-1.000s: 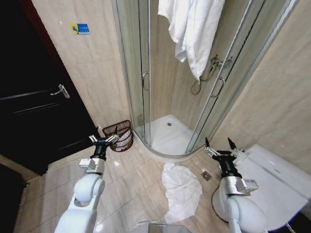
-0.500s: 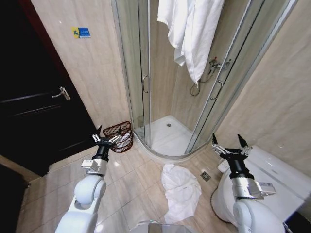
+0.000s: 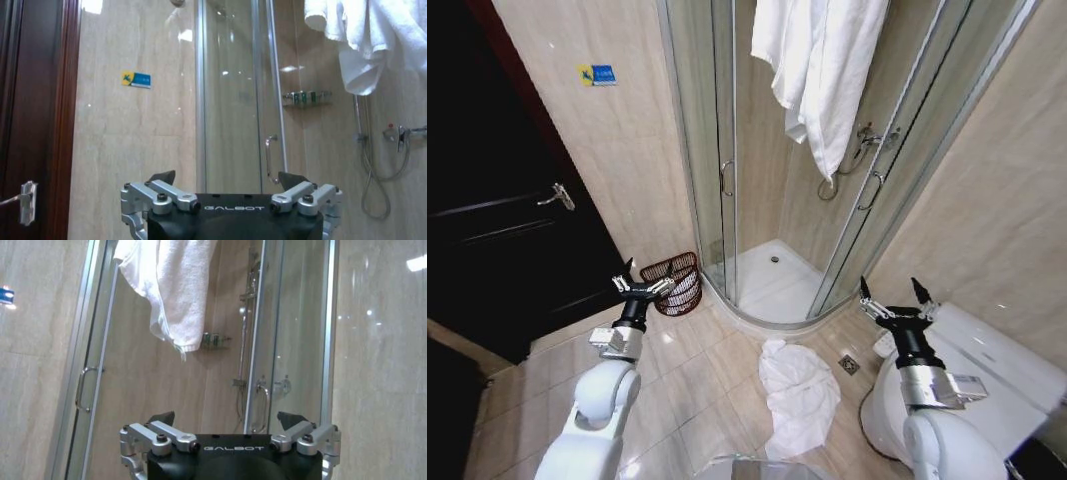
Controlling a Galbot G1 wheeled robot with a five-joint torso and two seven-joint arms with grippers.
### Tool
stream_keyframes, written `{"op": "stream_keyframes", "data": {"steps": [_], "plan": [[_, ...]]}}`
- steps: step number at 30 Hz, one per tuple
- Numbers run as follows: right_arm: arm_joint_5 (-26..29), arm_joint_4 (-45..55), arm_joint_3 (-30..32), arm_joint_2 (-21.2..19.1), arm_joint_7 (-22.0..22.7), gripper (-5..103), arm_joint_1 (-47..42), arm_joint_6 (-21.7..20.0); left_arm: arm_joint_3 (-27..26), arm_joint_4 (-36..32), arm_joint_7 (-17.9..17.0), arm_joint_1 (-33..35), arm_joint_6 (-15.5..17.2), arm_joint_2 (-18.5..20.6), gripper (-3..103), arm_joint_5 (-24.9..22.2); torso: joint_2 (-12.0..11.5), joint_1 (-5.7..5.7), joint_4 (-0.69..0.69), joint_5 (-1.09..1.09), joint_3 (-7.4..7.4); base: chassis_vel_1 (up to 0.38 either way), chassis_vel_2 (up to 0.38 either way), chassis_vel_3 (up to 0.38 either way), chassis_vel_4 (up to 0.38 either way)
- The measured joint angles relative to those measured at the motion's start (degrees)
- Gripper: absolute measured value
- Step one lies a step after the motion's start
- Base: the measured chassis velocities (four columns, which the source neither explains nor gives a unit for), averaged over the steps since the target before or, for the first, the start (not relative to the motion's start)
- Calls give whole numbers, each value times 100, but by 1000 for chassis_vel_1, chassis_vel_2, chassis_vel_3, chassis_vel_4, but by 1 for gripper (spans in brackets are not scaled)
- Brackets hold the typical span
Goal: Discard the used towel into the hamper.
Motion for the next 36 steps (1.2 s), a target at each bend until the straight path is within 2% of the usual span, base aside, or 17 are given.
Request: {"op": "stream_keyframes", "data": {"steps": [13, 16, 18, 19, 27, 31, 36], "plan": [[-38, 33, -63, -40, -3, 100, 92, -91, 43, -19, -1, 10, 6, -38, 100, 22, 518, 241, 0, 0, 275, 0, 0, 0, 0], [-75, 14, -104, -7, -11, 100, 93, -91, 41, 25, 1, 21, -132, -26, 100, -28, 645, 300, 0, 0, 344, 0, 0, 0, 0], [-100, -6, -145, 31, -21, 100, 90, -88, 58, 136, 25, 32, -477, -16, 100, -75, 740, 344, 0, 0, 395, 0, 0, 0, 0], [-105, -21, -155, 36, -22, 100, 95, -87, 56, 162, 62, 49, -542, -18, 100, -57, 761, 355, 0, 0, 407, 0, 0, 0, 0], [-86, -296, -115, -40, -25, 100, 242, -30, 122, 333, 114, 45, -665, -86, 100, 33, 781, 366, 0, 0, 419, 0, 0, 0, 0], [-52, -468, -154, -87, -86, 100, 255, 97, 129, 283, 113, 158, -480, -166, 100, 204, 792, 369, -1, 0, 428, 0, 0, 0, 0], [-39, -533, -244, -103, -147, 100, 308, 120, 80, 133, 91, 427, -528, -264, 100, 362, 718, 342, 0, 0, 385, 0, 0, 0, 0]]}}
